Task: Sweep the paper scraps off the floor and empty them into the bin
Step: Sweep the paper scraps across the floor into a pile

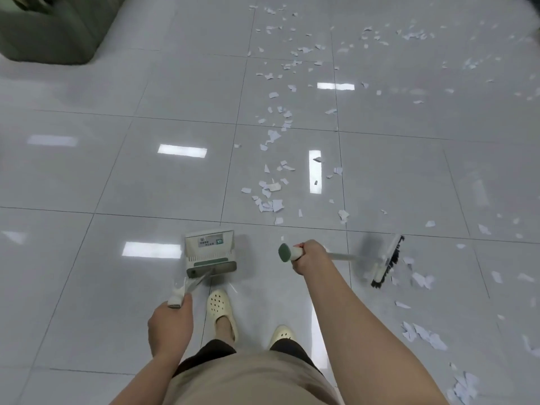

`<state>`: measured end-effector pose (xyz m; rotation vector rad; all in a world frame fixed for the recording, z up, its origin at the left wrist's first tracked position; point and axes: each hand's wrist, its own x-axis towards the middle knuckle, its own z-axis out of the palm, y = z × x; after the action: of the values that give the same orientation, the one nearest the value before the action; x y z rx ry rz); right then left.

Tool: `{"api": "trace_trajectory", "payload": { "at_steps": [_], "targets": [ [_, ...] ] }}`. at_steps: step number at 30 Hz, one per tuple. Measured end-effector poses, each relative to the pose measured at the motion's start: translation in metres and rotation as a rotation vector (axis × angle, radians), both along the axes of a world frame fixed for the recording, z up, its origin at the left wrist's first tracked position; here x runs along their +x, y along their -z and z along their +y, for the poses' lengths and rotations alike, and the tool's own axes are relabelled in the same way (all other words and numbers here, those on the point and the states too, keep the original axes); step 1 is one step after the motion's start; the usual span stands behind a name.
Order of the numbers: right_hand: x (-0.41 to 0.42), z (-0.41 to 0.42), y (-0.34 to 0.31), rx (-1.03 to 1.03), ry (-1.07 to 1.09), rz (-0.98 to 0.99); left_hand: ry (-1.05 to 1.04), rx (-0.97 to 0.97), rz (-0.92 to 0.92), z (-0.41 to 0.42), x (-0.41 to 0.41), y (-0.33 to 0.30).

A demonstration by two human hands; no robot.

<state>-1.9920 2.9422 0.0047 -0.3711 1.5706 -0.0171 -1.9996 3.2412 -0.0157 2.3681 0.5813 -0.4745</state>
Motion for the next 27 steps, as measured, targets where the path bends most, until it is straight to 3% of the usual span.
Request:
{"api": "trace_trajectory", "payload": {
  "at_steps": [10, 16, 20, 24, 27],
  "targets": [
    [0.038, 0.045, -0.05, -0.027, 0.058, -0.165, 0.244, -0.09, 0.049, -0.014, 0.104, 0.014],
    [0.086, 0.087, -0.037, 0.195, 0.19, -0.374, 0.215, -0.122, 0.066, 0.013, 0.14, 0.017],
    [0.111, 0.102, -0.022, 0.315, 0.144, -0.453, 0.157, -0.159, 0.076, 0.031, 0.155, 0.017],
    [0.121, 0.105, -0.019, 0.31, 0.077, -0.39, 0.143, -0.151, 0.083, 0.041, 0.161, 0.018],
    [0.122, 0.099, -0.01, 0.209, -0.065, -0.207, 0.175, -0.111, 0.091, 0.041, 0.165, 0.018]
  ]
}}
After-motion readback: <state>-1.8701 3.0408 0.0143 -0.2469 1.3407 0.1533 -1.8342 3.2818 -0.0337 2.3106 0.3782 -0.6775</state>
